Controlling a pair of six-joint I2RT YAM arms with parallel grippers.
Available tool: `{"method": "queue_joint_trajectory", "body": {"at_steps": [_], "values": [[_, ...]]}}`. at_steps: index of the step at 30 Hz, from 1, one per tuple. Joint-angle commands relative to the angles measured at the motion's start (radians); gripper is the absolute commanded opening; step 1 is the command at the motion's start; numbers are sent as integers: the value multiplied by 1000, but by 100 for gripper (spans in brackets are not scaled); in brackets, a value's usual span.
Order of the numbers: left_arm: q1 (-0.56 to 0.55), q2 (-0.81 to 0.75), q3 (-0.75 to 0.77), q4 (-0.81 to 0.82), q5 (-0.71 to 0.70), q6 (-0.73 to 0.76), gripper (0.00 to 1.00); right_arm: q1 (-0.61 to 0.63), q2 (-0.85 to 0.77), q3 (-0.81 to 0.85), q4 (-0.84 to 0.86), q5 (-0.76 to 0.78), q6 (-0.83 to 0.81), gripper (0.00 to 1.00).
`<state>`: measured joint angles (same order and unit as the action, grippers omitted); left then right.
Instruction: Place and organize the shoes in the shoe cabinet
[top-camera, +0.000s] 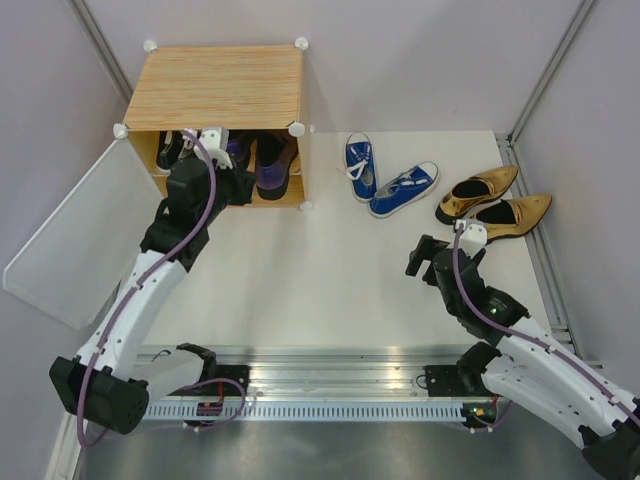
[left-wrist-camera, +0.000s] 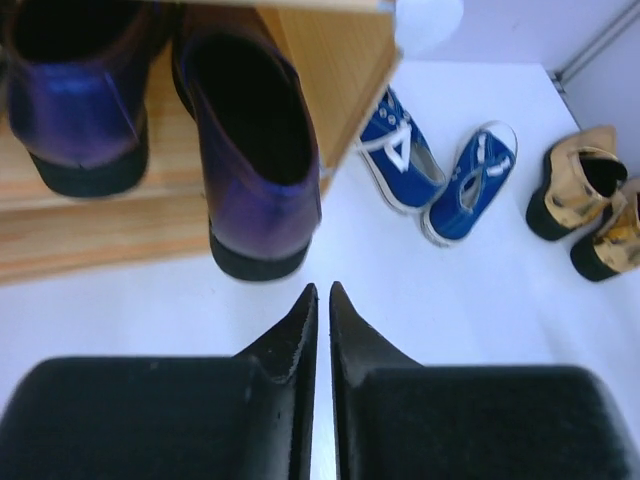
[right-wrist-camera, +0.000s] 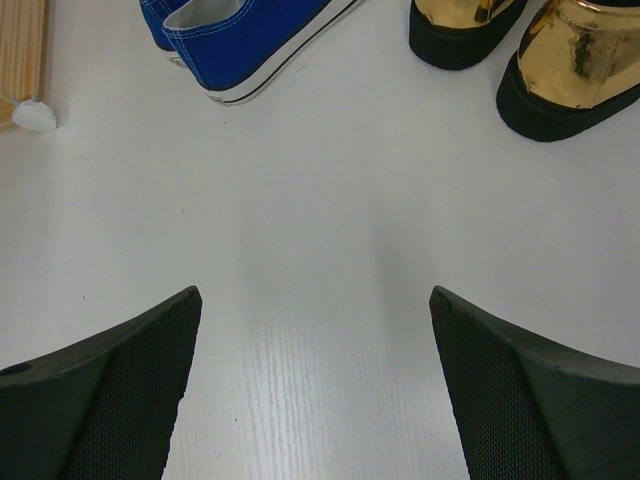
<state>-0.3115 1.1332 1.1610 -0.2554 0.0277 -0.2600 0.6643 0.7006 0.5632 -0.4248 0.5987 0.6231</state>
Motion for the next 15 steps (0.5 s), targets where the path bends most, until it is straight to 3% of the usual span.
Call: {"method": "queue_joint_trajectory", "body": {"at_steps": [1, 3, 15], "values": [[-11, -45, -142, 83, 84, -106, 9, -3, 10, 23, 23, -11, -13, 98], [-18, -61, -223, 116, 86, -128, 2, -2, 14, 24, 23, -11, -13, 98], [-20, 100, -278, 251, 38, -173, 2, -3, 43, 30, 27, -19, -16, 98]]}}
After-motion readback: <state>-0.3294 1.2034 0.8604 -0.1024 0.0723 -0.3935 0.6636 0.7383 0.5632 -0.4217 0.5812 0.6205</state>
